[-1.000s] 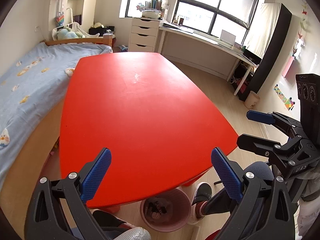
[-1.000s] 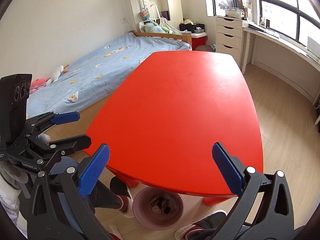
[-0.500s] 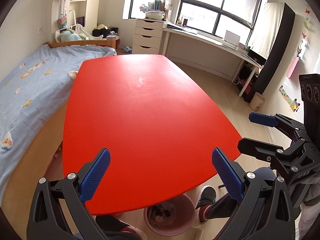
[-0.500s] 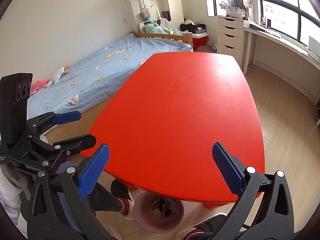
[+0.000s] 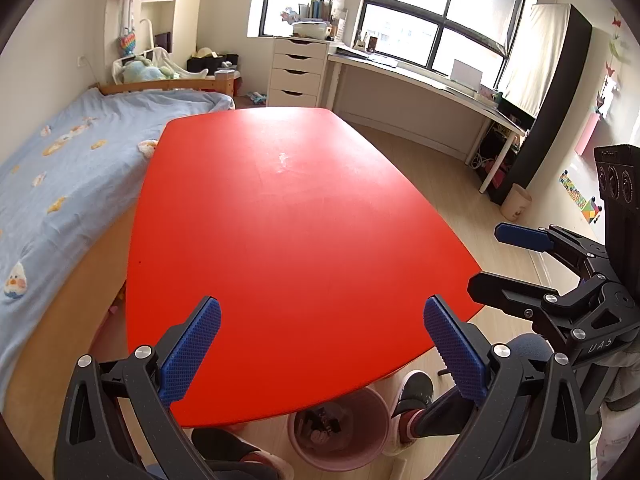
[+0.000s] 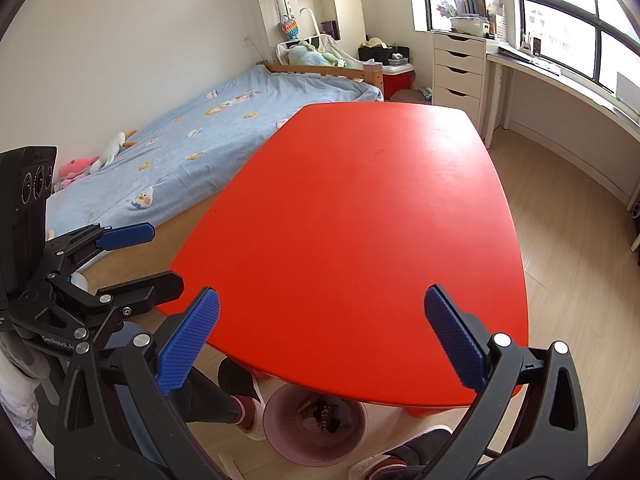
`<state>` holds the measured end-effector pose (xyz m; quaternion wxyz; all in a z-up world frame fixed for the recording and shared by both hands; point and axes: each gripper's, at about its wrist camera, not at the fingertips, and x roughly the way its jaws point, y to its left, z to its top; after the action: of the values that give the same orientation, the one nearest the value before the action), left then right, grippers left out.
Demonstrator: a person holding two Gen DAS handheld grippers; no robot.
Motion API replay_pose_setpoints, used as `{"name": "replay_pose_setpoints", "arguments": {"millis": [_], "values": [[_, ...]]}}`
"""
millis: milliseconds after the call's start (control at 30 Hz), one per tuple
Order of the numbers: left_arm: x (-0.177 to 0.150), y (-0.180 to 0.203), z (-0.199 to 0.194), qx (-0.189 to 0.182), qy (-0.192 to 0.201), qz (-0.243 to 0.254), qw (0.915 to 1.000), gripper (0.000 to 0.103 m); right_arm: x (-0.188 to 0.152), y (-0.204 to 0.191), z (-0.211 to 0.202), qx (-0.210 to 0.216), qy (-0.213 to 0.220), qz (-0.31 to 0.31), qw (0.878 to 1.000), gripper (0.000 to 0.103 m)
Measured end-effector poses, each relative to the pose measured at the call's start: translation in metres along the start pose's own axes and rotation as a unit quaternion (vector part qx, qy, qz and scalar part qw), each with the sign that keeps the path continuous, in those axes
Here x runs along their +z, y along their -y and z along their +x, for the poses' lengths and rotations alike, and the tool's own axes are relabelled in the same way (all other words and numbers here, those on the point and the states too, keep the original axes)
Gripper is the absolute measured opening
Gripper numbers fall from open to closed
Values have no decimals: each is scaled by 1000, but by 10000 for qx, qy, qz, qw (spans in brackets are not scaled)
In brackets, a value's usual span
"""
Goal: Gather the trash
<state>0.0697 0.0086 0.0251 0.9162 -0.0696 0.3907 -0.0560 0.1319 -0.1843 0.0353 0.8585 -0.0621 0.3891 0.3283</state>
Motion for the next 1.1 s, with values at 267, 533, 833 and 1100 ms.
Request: {"name": "replay_pose_setpoints", "arguments": {"millis": [267,533,833,1100], "values": [[0,-2,0,9,1,-15,10000,97,-1,-1,1,-7,9,-9,10000,100],[0,-2,0,4,-3,-16,10000,97,-1,0,1,-13,1,-11,10000,100],[0,-2,0,1,-4,-14,10000,97,-1,0,1,-13,1,-14,10000,100],[0,0,0,1,-6,0,10000,97,-4,4,3,-26,7,-14,10000,100]]}}
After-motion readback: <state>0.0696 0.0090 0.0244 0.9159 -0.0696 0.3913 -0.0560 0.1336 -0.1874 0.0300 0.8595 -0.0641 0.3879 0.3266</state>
